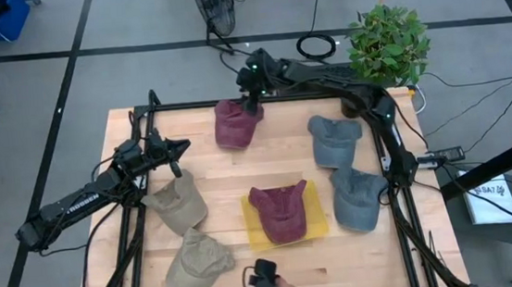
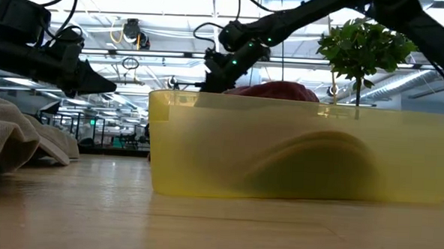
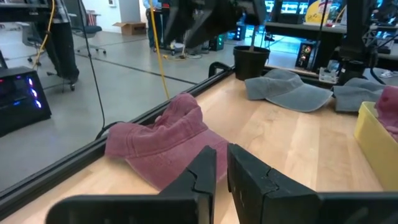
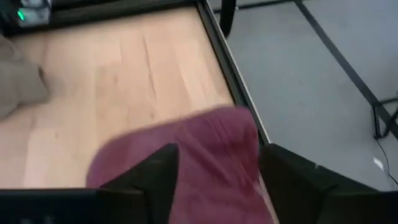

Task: Pick and place caps into container
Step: Put the violet cap into the yellow container

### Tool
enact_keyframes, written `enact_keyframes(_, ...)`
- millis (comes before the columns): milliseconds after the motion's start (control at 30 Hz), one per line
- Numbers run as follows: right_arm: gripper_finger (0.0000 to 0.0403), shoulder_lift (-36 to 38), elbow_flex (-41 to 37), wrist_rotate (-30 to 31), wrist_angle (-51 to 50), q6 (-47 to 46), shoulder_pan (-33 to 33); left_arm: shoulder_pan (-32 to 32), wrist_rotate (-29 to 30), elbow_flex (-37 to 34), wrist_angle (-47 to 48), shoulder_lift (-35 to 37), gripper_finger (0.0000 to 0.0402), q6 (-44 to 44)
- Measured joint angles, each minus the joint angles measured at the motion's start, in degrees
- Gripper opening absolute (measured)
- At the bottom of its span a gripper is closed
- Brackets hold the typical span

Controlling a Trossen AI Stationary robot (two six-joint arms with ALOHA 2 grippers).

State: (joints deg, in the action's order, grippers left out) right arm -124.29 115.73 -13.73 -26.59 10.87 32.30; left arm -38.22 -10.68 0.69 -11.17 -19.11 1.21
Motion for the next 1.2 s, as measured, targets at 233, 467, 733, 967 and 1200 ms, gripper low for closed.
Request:
enact_keyframes(233, 0.0253, -6.5, 6.4, -2.9, -0.1, -0.4, -2.5, 0.0, 0.1, 0.0, 2.2, 0.0, 0.0047, 0.0)
enact_keyframes(467, 0.0243, -12.8, 11.5, -2.8, -6.6, -2.5, -2.5, 0.0, 0.2, 0.0, 2.0, 0.0, 0.0047, 0.2)
enact_keyframes(733, 0.0242, -13.7, 12.3, 0.4, -9.2, -4.0, -0.7, 0.0, 0.2, 0.0, 1.9, 0.0, 0.0047, 0.5)
enact_keyframes(967, 0.0242, -13.7, 11.6, -2.9, -13.2, -3.7, -0.6, 0.0, 0.1, 0.0, 1.9, 0.0, 0.0047, 0.6)
enact_keyframes(1200, 0.0242, -13.7, 11.4, -2.9, -13.6, -2.9, -0.9, 0.0, 0.0, 0.0, 1.9, 0.0, 0.0047, 0.6)
